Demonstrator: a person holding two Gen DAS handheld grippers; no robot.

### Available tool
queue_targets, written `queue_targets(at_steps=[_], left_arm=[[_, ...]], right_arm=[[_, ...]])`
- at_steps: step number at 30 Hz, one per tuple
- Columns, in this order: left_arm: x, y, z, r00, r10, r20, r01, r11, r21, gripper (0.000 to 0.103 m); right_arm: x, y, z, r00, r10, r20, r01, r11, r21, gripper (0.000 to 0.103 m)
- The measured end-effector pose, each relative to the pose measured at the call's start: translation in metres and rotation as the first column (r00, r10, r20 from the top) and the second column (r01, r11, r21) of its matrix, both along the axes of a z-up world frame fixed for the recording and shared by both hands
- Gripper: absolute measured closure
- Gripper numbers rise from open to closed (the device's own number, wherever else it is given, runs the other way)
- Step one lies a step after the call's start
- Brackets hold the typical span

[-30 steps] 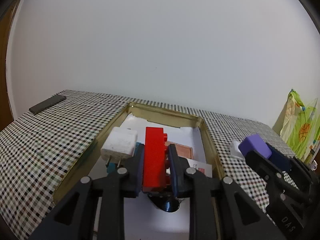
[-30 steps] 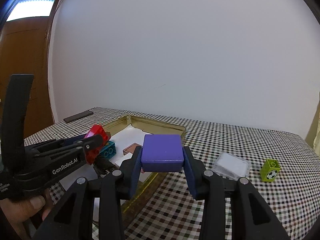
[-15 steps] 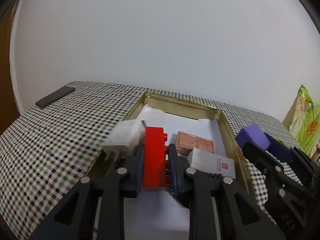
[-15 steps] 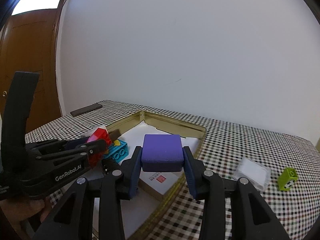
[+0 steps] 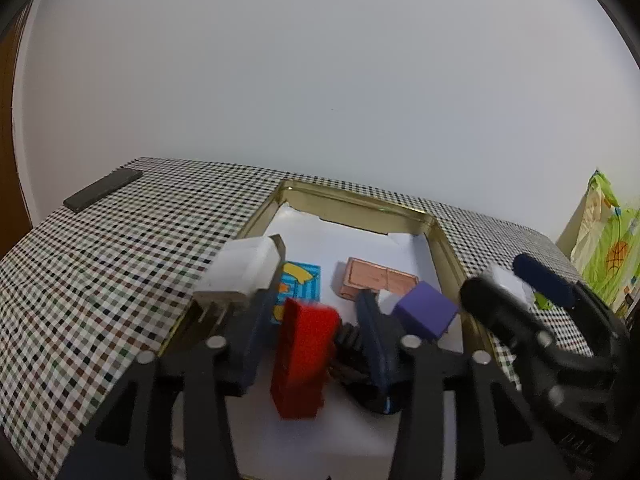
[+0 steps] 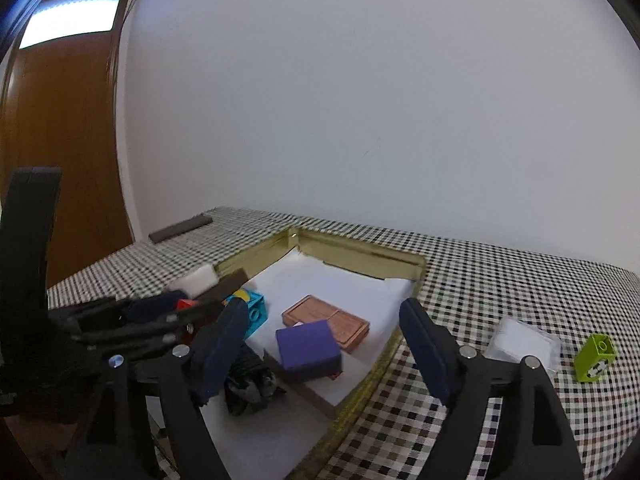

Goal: Organize rigid objects
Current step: 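Lower the red brick and purple cube into the tray and open both tools, then grasp the clear plastic box with the left tool while the right tool grasps the green block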

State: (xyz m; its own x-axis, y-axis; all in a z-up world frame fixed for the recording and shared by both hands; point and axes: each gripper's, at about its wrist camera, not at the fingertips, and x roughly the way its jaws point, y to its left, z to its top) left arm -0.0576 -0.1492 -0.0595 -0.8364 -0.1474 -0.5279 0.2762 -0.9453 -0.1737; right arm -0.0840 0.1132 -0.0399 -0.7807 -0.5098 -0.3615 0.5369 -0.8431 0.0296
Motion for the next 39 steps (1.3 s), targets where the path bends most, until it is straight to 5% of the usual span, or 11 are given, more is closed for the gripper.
queue_targets(at_steps=[5,7,9,19,25,39], left_arm=[[0.005,0.012,0.002,1.000,-0.012,-0.022,0.012,1.000,0.006,0.026],[0.005,0.020,0.005,1.000,0.014,-0.026,-0.015,0.999,-0.034,0.007],[0.008,0.029,0.010,0.998,0.030,-0.052,-0.033,0.998,-0.059,0.001],[-0.022,0.092,0.028,0.992,-0.116,-0.051,0.111,0.990,-0.089,0.001],[-0.057,0.142,0.028,0.973,-0.230,-0.001,0.229,0.970,-0.082,0.000],[-0.149,0.185,0.006,0.971,-0.190,0.143,0.206,0.972,-0.110,0.001]], right_arm=[[-0.002,0.014,-0.001,0.999,-0.043,0.010,0.043,0.998,-0.035,0.015],[-0.001,0.024,-0.001,0.998,-0.057,0.023,0.058,0.998,-0.032,0.015],[-0.001,0.039,-0.002,0.996,-0.084,0.034,0.085,0.996,-0.030,0.015],[-0.018,0.114,-0.007,0.970,-0.227,0.086,0.229,0.973,-0.019,0.015],[-0.043,0.165,-0.011,0.921,-0.362,0.147,0.361,0.932,0.032,0.015],[-0.109,0.198,-0.028,0.850,-0.440,0.289,0.425,0.898,0.117,0.015]])
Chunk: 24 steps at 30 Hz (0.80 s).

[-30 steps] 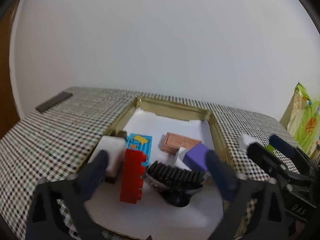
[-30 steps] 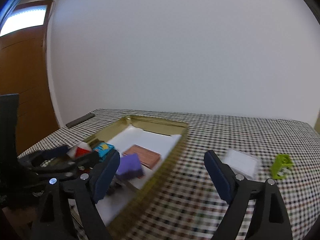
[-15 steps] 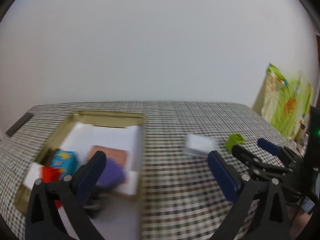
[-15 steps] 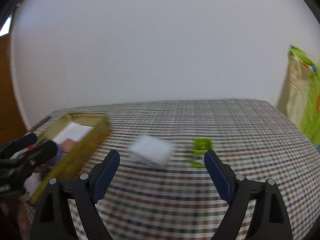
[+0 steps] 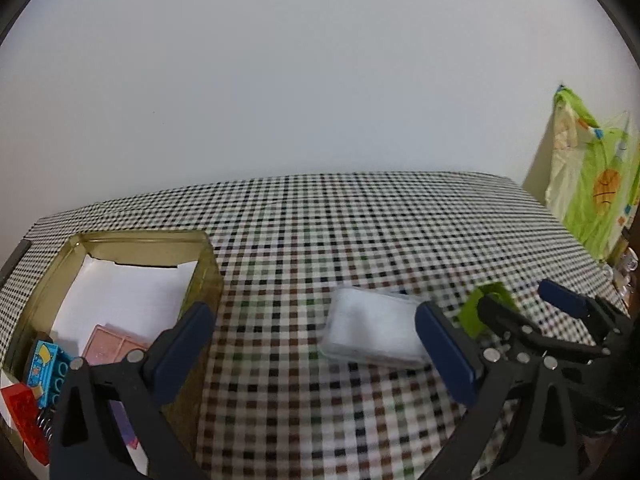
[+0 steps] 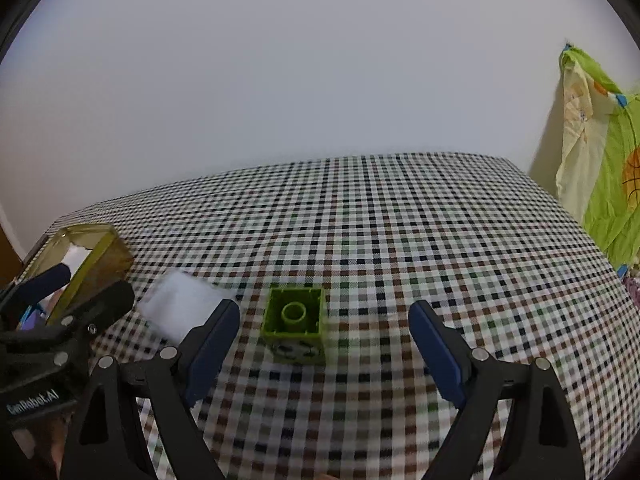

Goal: Organize rigid objects
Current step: 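Grasp the clear plastic box with the left tool while the right tool grasps the green block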

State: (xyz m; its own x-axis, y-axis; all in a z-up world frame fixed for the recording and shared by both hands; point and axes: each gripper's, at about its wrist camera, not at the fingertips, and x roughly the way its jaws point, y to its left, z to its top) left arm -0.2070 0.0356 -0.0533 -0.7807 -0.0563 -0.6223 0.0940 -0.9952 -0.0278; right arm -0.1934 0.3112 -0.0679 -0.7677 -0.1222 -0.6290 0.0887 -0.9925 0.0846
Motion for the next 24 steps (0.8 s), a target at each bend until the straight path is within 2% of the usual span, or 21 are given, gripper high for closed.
queue_targets(at_steps=[4,5,6,8,9,15,18,20,24], left_arm=[[0.001,-0.003,-0.005,1.000,-0.006,-0.003,0.006,0.999,0.048,0.001],[0.001,-0.003,-0.006,1.000,-0.010,-0.002,0.011,0.998,0.056,0.001],[0.002,-0.003,-0.007,1.000,-0.014,-0.001,0.014,0.998,0.059,0.001],[0.000,-0.002,-0.010,1.000,-0.018,0.001,0.018,0.998,0.056,0.001],[-0.001,-0.001,-0.010,1.000,-0.021,0.004,0.020,0.998,0.055,0.001],[-0.003,0.009,-0.012,0.998,-0.069,0.012,0.068,0.996,0.059,0.001],[-0.005,0.019,-0.018,0.994,-0.109,0.028,0.109,0.994,0.034,0.001],[-0.009,0.026,-0.020,0.990,-0.132,0.054,0.132,0.991,0.011,0.001],[-0.017,0.032,-0.024,0.979,-0.176,0.103,0.175,0.984,0.018,0.001]], right_arm=[[-0.014,-0.005,-0.011,0.998,0.008,0.055,-0.008,1.000,0.003,0.016],[-0.017,-0.006,-0.012,0.998,0.009,0.068,-0.009,1.000,0.004,0.028],[-0.018,-0.006,-0.014,0.997,0.010,0.079,-0.010,1.000,0.001,0.048],[-0.022,-0.007,-0.017,0.994,0.024,0.107,-0.023,1.000,-0.008,0.065],[-0.022,-0.007,-0.018,0.992,0.031,0.119,-0.030,0.999,-0.013,0.069],[-0.010,-0.004,-0.011,0.997,0.013,0.071,-0.012,1.000,-0.013,0.069],[-0.009,0.002,-0.011,0.998,-0.023,0.063,0.025,0.999,-0.021,0.069],[-0.011,0.010,-0.011,0.997,-0.052,0.056,0.055,0.997,-0.047,0.069],[0.004,0.025,-0.004,0.996,-0.092,0.004,0.092,0.994,-0.056,0.069]])
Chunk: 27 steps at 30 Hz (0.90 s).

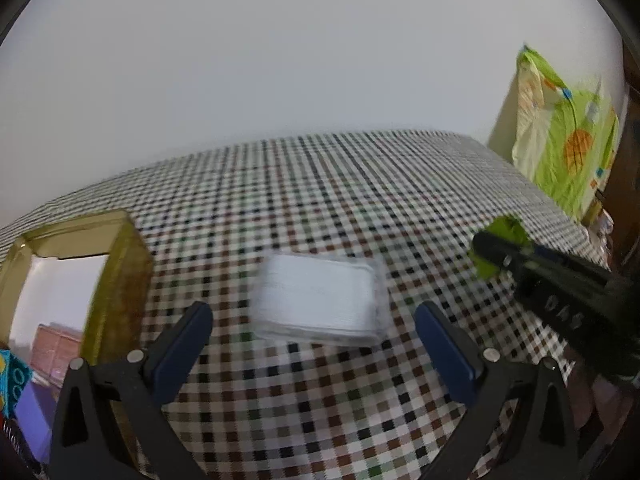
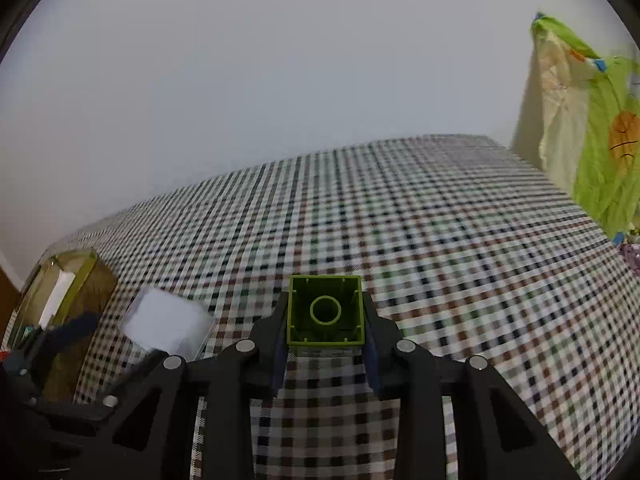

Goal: Organize rigid objects
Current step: 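Grasp the clear plastic box with the left tool while the right tool grasps the green block, then lift and carry the clear box and green block toward the gold tray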

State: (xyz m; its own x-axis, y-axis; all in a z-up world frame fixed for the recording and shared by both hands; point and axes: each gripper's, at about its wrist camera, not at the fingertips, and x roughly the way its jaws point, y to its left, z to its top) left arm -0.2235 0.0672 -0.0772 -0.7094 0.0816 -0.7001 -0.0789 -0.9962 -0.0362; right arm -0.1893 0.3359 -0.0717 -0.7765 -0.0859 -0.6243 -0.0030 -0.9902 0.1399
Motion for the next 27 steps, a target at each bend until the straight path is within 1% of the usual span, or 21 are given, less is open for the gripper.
queue_targets(at_steps=[3,6,11,13,15,18,22,27], left_arm=[[-0.009,0.004,-0.006,0.999,-0.015,0.049,0.016,1.000,-0.012,0.001],[-0.014,0.005,-0.007,0.999,-0.009,0.044,0.010,1.000,-0.008,0.001],[-0.025,0.004,-0.010,0.998,-0.006,0.060,0.006,1.000,-0.005,0.001],[-0.031,0.006,-0.012,0.997,-0.021,0.080,0.020,1.000,0.003,0.007],[-0.031,0.010,-0.015,0.995,-0.040,0.095,0.041,0.999,-0.009,0.011],[-0.033,0.012,-0.018,0.993,-0.046,0.109,0.047,0.999,-0.012,0.023],[-0.031,0.008,-0.016,0.994,-0.057,0.096,0.055,0.998,0.030,0.023],[-0.020,0.001,-0.011,0.999,-0.025,0.049,0.023,0.999,0.038,0.023]], right_arm=[[0.006,0.000,0.004,0.999,-0.013,-0.035,0.013,1.000,0.011,0.069],[0.004,0.000,0.005,0.999,-0.015,-0.044,0.015,1.000,0.021,0.069],[0.005,-0.006,0.004,0.999,-0.011,-0.050,0.013,0.999,0.036,0.069],[0.005,-0.008,0.008,0.999,-0.008,-0.053,0.010,0.999,0.044,0.069],[0.005,-0.011,0.008,0.999,-0.006,-0.052,0.009,0.998,0.054,0.069],[0.004,-0.012,0.008,0.999,-0.004,-0.052,0.007,0.998,0.063,0.069],[0.006,-0.012,0.009,0.998,-0.003,-0.063,0.007,0.998,0.065,0.069],[0.009,-0.010,0.012,0.996,-0.012,-0.092,0.018,0.997,0.069,0.069]])
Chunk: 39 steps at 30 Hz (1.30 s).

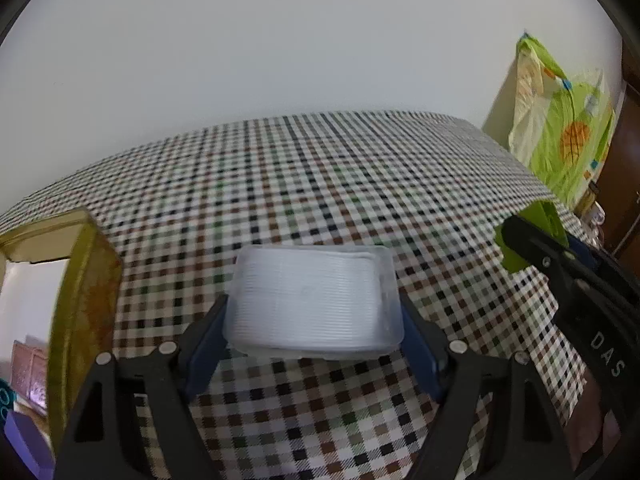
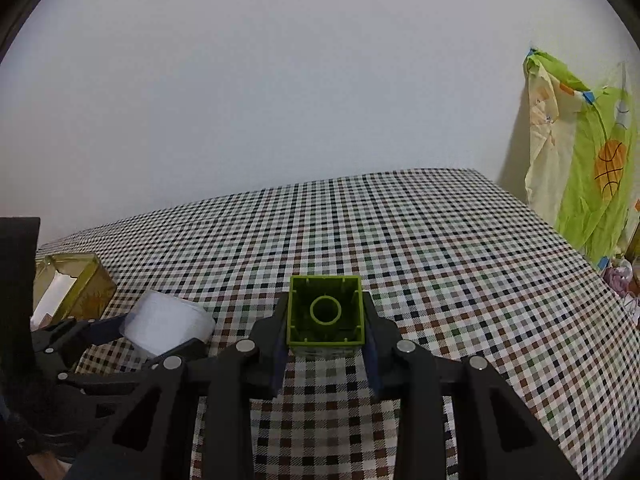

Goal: Organize rigid objects
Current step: 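Lift and carry the clear box and green block toward the gold tray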

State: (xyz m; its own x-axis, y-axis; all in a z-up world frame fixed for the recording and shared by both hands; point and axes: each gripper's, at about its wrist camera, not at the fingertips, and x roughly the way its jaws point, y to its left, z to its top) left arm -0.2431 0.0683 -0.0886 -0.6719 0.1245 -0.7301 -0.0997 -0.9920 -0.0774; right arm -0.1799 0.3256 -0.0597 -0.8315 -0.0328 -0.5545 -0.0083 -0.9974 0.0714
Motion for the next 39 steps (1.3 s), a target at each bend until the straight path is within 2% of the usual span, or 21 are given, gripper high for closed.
queue_targets(at_steps=[11,18,23,28,39], left_arm=[[0.039,-0.021,0.016,0.988,0.075,-0.132,-0.068,0.996,0.050,0.023],[0.054,-0.026,0.024,0.977,0.113,-0.183,-0.104,0.993,0.062,0.023],[0.070,-0.021,0.030,0.966,0.108,-0.235,-0.103,0.994,0.035,0.023],[0.091,-0.034,0.036,0.952,0.106,-0.288,-0.107,0.994,0.010,0.023],[0.113,-0.040,0.040,0.934,0.114,-0.340,-0.122,0.993,-0.002,0.023]], right_arm=[[0.019,-0.001,0.011,0.991,-0.018,-0.131,0.023,0.999,0.035,0.069],[0.024,-0.003,0.011,0.992,-0.007,-0.127,0.010,1.000,0.026,0.069],[0.036,-0.011,0.012,0.990,0.003,-0.140,0.002,0.999,0.034,0.069],[0.044,-0.013,0.013,0.988,-0.004,-0.152,0.008,1.000,0.024,0.069],[0.055,-0.021,0.016,0.982,0.000,-0.188,0.008,0.999,0.043,0.069]])
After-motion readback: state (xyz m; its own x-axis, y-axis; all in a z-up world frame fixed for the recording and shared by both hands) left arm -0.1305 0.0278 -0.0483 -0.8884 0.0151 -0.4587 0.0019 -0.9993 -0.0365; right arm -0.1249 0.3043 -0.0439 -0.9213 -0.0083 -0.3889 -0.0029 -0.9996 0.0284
